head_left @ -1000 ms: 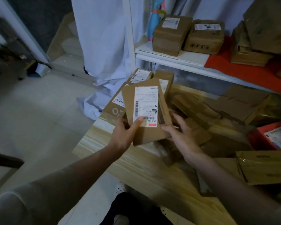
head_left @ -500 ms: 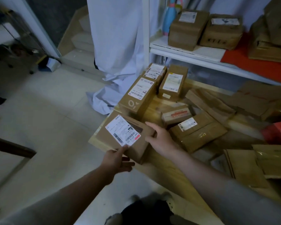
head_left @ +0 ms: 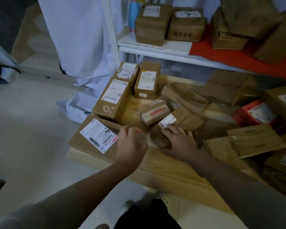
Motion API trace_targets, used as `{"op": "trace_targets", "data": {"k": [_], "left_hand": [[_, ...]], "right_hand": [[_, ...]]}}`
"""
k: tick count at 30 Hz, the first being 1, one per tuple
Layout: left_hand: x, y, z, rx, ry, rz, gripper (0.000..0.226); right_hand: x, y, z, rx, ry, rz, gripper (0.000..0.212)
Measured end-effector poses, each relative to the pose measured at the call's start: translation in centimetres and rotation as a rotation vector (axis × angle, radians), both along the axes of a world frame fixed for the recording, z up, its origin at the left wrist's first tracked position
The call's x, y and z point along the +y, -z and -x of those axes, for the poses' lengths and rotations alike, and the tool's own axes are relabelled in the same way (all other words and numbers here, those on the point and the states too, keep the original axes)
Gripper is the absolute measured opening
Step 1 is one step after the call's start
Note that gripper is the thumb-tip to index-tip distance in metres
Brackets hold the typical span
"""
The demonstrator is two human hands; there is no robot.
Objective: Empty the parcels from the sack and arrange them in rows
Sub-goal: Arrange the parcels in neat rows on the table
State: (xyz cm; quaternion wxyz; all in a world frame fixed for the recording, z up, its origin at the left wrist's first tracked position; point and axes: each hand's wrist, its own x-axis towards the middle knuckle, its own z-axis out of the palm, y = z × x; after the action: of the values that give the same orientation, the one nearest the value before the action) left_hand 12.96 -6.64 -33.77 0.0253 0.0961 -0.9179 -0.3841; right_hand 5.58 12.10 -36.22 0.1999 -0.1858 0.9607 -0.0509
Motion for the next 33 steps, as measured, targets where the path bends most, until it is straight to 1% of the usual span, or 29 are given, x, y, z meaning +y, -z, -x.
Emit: {"op": "trace_targets", "data": {"k": [1,2,4,6,7,9,11,13,15,18,20,22,25,26,28,29,31,32,33], "left_hand": [[0.8,0.1,0.9,-0.044,0.06,0.0,0.038],[1.4,0.2,1.7,-0.081,0.091,0.001,0.039],[2.3,0.3,3.3,-0.126,0.12,-0.004,0.042],[2.8,0.3,5.0,-0.182,0.117,-0.024,0.045],[3.1,0.3,5.9,-0.202,0.112,-0.022,0.048],[3.4,0.3,7.7,-0.255,0.101,0.014,0.054],[3.9,0.4,9.1,-0.323,0.081,0.051,0.06],[4.2,0.7,10.0,-0.368,0.06,0.08,0.064],[4.4,0.9,10.6,-0.39,0.052,0.095,0.064],[4.2,0.9,11.9,-0.406,0.052,0.084,0.063],[4.3,0.7,13.2,-0.388,0.065,0.047,0.061],[4.5,0.7,15.1,-0.368,0.086,0.044,0.059],[5.1,1.0,17.8,-0.389,0.104,0.024,0.056],[5.3,1.2,18.5,-0.393,0.125,0.029,0.056],[5.7,1.7,19.9,-0.433,0.163,0.008,0.056],[6.0,1.6,20.6,-0.465,0.158,-0.051,0.051],[6.7,1.5,21.9,-0.528,0.131,-0.2,0.029],[7.2,1.6,22.6,-0.536,0.109,-0.258,0.024],[7.5,1.7,23.3,-0.53,0.074,-0.294,0.026]], "right_hand": [[0.3,0.3,-0.1,-0.002,-0.01,-0.013,0.073],[0.5,0.2,0.0,0.034,-0.001,0.003,0.061],[0.7,-0.5,0.5,0.144,0.079,0.099,0.04],[1.2,-1.4,1.9,0.217,0.195,0.192,0.032],[1.5,-1.9,2.9,0.233,0.253,0.215,0.034],[2.5,-2.7,5.3,0.249,0.352,0.24,0.045],[3.5,-3.3,7.7,0.2,0.402,0.22,0.059],[4.5,-3.2,10.0,0.127,0.393,0.147,0.072],[5.5,-2.8,12.0,0.047,0.358,0.033,0.085],[6.8,-2.1,14.6,-0.056,0.226,-0.153,0.1],[7.6,-1.7,15.8,-0.1,0.114,-0.199,0.1],[8.6,-1.1,16.5,-0.092,-0.006,-0.232,0.091],[9.7,-0.8,16.5,-0.075,-0.114,-0.256,0.075],[9.9,-0.6,16.4,-0.068,-0.155,-0.286,0.075],[10.1,0.0,16.5,-0.072,-0.218,-0.338,0.089],[10.1,0.5,16.7,-0.072,-0.215,-0.341,0.099],[10.2,1.7,17.1,-0.07,-0.182,-0.326,0.112],[10.2,2.2,17.4,-0.079,-0.162,-0.315,0.116],[10.2,2.7,17.7,-0.098,-0.143,-0.302,0.118]]}}
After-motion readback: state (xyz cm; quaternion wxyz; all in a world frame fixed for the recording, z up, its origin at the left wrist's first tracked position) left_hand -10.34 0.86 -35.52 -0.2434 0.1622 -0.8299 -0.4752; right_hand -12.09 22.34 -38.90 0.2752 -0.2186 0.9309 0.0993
